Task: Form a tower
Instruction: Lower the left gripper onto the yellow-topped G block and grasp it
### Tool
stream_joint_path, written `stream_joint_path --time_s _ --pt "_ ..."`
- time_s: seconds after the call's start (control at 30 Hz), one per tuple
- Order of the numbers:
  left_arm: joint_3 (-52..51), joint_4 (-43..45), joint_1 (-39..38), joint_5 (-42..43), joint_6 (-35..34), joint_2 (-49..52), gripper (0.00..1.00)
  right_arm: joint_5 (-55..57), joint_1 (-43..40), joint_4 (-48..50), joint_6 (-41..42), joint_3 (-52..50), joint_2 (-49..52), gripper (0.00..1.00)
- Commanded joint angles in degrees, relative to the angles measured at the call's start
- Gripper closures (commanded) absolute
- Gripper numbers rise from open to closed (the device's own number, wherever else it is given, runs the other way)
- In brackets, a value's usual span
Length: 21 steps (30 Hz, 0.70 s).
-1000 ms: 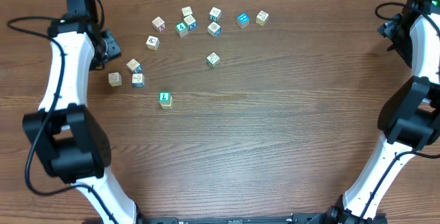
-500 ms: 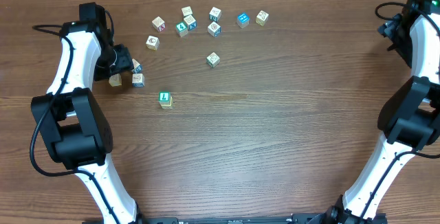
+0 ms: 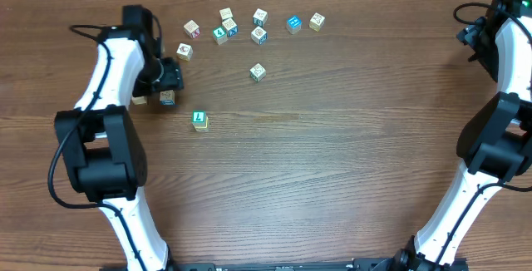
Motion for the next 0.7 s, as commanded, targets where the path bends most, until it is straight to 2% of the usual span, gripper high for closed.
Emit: stream_joint_path --time_s 0.0,0.13,0.23,0.3,0.33,0.43,0.67 --pt "-2.23 1.36 -0.87 -3.58 1.27 -1.31 0.28 0.81 0.04 0.17 -0.02 0.87 0.39 0.00" --pt "-4.39 3.34 -0.87 -3.56 1.07 -1.29 0.32 0.81 0.04 0.20 -0.02 0.85 0.39 0.00" --pt "-5.92 5.57 -0.87 -3.58 1.09 -1.29 0.41 0.81 0.04 0.17 -0.02 0.87 0.39 0.00" --pt "-6.27 6.51 -0.87 -3.58 1.09 -1.29 0.43 0.81 0.04 0.17 -0.02 0.85 0.39 0.00" --pt "-6.27 6.86 -0.87 -3.56 1.09 -1.29 0.51 0.81 0.04 0.17 -0.02 0.85 0.39 0.00" --pt "-6.27 7.41 -0.87 -3.58 1.09 -1.29 0.64 0.81 0.04 0.20 -0.02 0.85 0.39 0.00" --pt "-6.27 7.58 -0.85 -3.61 1.11 -1.29 0.64 0.81 0.04 0.17 -0.02 0.85 0.39 0.00"
